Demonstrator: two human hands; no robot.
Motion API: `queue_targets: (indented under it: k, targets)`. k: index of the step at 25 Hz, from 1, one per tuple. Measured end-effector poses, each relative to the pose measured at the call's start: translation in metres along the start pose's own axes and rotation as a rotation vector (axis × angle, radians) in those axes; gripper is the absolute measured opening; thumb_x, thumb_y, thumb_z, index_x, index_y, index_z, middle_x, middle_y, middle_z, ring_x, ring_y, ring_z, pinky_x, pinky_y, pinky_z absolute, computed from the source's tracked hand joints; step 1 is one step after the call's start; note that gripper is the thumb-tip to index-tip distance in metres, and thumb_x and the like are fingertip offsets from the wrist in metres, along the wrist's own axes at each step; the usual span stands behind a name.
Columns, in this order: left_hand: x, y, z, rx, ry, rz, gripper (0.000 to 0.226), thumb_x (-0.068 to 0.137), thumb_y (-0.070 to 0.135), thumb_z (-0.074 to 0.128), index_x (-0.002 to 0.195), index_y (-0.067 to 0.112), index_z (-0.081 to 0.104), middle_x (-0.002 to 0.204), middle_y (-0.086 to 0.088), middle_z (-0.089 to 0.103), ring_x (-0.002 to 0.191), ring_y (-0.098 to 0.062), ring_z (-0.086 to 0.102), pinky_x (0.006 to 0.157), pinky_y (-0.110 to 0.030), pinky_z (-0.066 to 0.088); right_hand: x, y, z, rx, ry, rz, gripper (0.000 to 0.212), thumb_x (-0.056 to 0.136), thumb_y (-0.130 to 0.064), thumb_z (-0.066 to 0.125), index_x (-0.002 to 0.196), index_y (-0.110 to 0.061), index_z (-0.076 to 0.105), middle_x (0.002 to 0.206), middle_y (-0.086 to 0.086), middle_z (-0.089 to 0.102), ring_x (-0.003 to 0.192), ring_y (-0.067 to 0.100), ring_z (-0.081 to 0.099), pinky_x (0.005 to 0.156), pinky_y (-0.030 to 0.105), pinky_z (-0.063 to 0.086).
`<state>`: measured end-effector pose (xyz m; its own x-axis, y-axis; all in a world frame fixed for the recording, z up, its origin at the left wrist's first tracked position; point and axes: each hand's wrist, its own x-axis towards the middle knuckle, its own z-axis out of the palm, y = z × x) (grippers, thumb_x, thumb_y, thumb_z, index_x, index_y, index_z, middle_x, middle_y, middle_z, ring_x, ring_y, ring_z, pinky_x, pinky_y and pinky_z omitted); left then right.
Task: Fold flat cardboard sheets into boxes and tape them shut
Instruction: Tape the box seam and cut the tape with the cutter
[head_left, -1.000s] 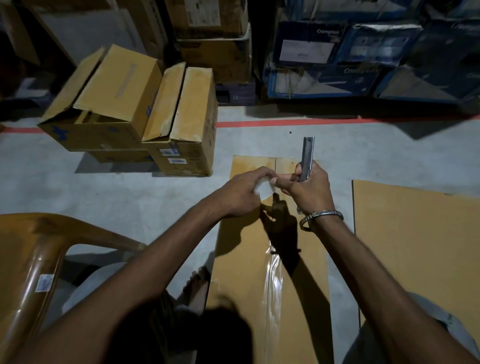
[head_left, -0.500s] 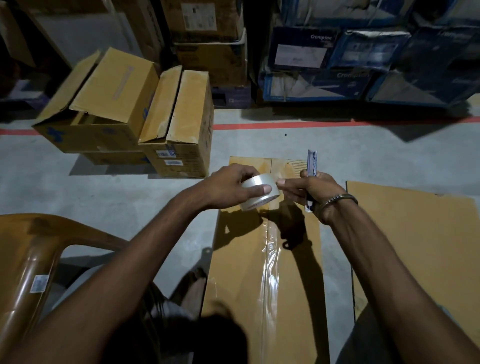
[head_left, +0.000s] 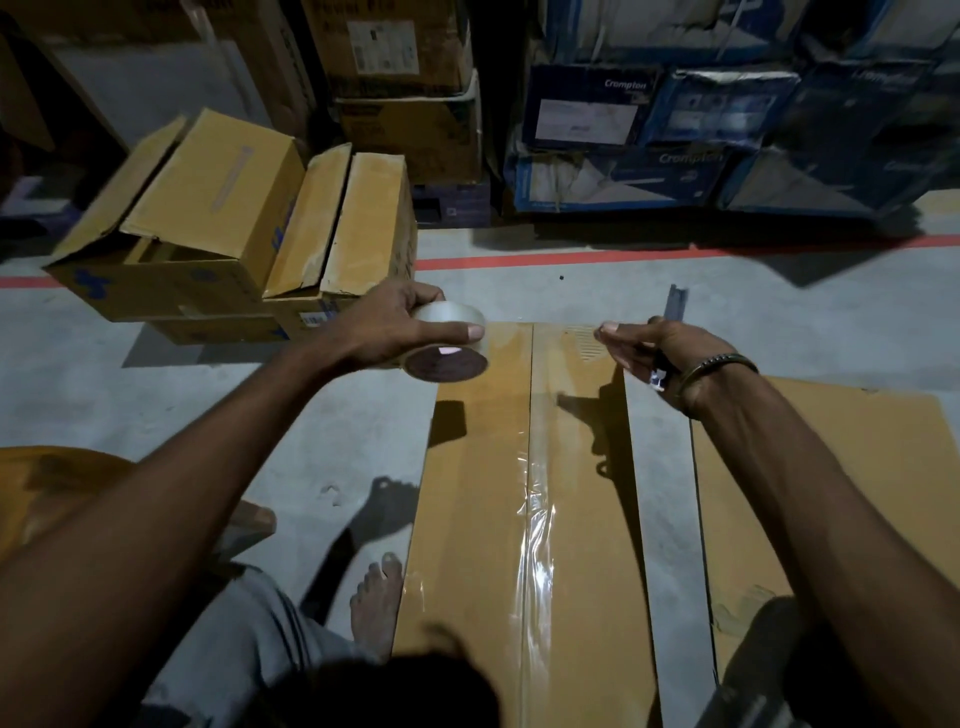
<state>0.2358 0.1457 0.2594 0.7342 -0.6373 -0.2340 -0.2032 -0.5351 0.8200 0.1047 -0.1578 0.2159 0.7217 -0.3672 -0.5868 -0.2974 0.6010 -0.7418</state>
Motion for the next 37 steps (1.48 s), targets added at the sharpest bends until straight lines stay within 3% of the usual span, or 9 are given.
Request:
queue_targets:
  k: [7,11,15,19,24,27,30,34,37]
  targets:
    - [0.063,-0.079,-0.039,0.031,0.164,-0.104,0.052,0.061,0.051,0.094,0.096,0.017,0.077,0.091,-0.001,0.079,0.084,-0.017,0.076,0.065,-0.026,0.061,0.08,-0.006,-0.055,0.074,0.273,-0.137,0.071,0.067,0.009,0.086,0.132,0.014,0.057,0.101,0.023,0.077,0.09,0.03,0.078,0.08,0.032,0.064]
    - [0.106,-0.12,-0.028,0.129,0.223,-0.18,0.064,0.058,0.066,0.092,0.099,0.018,0.078,0.093,-0.001,0.079,0.086,-0.021,0.076,0.079,-0.044,0.065,0.112,0.004,-0.055,0.0,0.297,-0.14,0.065,0.069,0.008,0.088,0.127,0.014,0.059,0.098,0.022,0.077,0.089,0.031,0.078,0.088,0.036,0.062]
    - [0.138,-0.134,-0.023,0.263,0.287,-0.116,0.071,0.062,0.076,0.084,0.104,0.019,0.078,0.096,-0.001,0.078,0.086,-0.021,0.073,0.075,-0.042,0.064,0.137,0.012,-0.054,-0.048,0.317,-0.137,0.038,0.08,0.008,0.079,0.113,0.001,0.063,0.1,0.021,0.078,0.088,0.028,0.079,0.083,0.039,0.064]
    - [0.152,-0.146,-0.019,0.307,0.324,-0.114,0.077,0.061,0.082,0.08,0.106,0.02,0.078,0.096,-0.003,0.077,0.084,-0.021,0.072,0.076,-0.045,0.064,0.145,0.012,-0.055,-0.08,0.249,-0.128,0.035,0.083,0.007,0.075,0.11,-0.005,0.056,0.102,0.019,0.078,0.093,0.028,0.078,0.086,0.042,0.063]
    - [0.164,-0.154,-0.004,0.353,0.33,-0.153,0.07,0.065,0.078,0.081,0.096,0.015,0.074,0.089,-0.008,0.074,0.079,-0.025,0.069,0.064,-0.036,0.055,0.151,0.017,-0.06,-0.107,0.238,-0.123,0.028,0.085,0.006,0.073,0.098,-0.011,0.054,0.105,0.018,0.078,0.095,0.028,0.078,0.092,0.044,0.061]
    - [0.165,-0.164,0.003,0.24,0.309,-0.214,0.076,0.057,0.083,0.081,0.091,0.016,0.073,0.088,-0.008,0.076,0.078,-0.025,0.072,0.069,-0.045,0.063,0.16,0.028,-0.061,-0.116,0.265,-0.118,0.038,0.087,0.004,0.073,0.105,-0.013,0.045,0.103,0.015,0.079,0.094,0.027,0.078,0.094,0.044,0.059]
    - [0.163,-0.178,0.007,0.051,0.276,-0.298,0.086,0.046,0.085,0.086,0.096,0.016,0.076,0.094,-0.007,0.078,0.085,-0.026,0.077,0.076,-0.051,0.065,0.17,0.042,-0.059,-0.119,0.342,-0.119,0.038,0.086,0.002,0.075,0.095,-0.017,0.044,0.095,0.011,0.08,0.087,0.024,0.079,0.087,0.042,0.06]
    - [0.168,-0.192,0.008,-0.139,0.228,-0.356,0.087,0.045,0.079,0.092,0.097,0.01,0.079,0.095,-0.011,0.08,0.088,-0.03,0.079,0.084,-0.054,0.063,0.179,0.064,-0.056,-0.122,0.428,-0.037,0.029,0.077,-0.005,0.083,0.1,-0.003,0.066,0.089,0.011,0.08,0.08,0.023,0.078,0.076,0.038,0.06]
    - [0.164,-0.182,0.012,-0.104,0.217,-0.325,0.081,0.052,0.082,0.086,0.093,0.013,0.078,0.094,-0.009,0.079,0.087,-0.027,0.078,0.08,-0.048,0.065,0.176,0.061,-0.059,-0.267,0.608,-0.127,0.051,0.057,-0.024,0.086,0.103,-0.006,0.071,0.086,0.012,0.079,0.071,0.022,0.075,0.072,0.039,0.063]
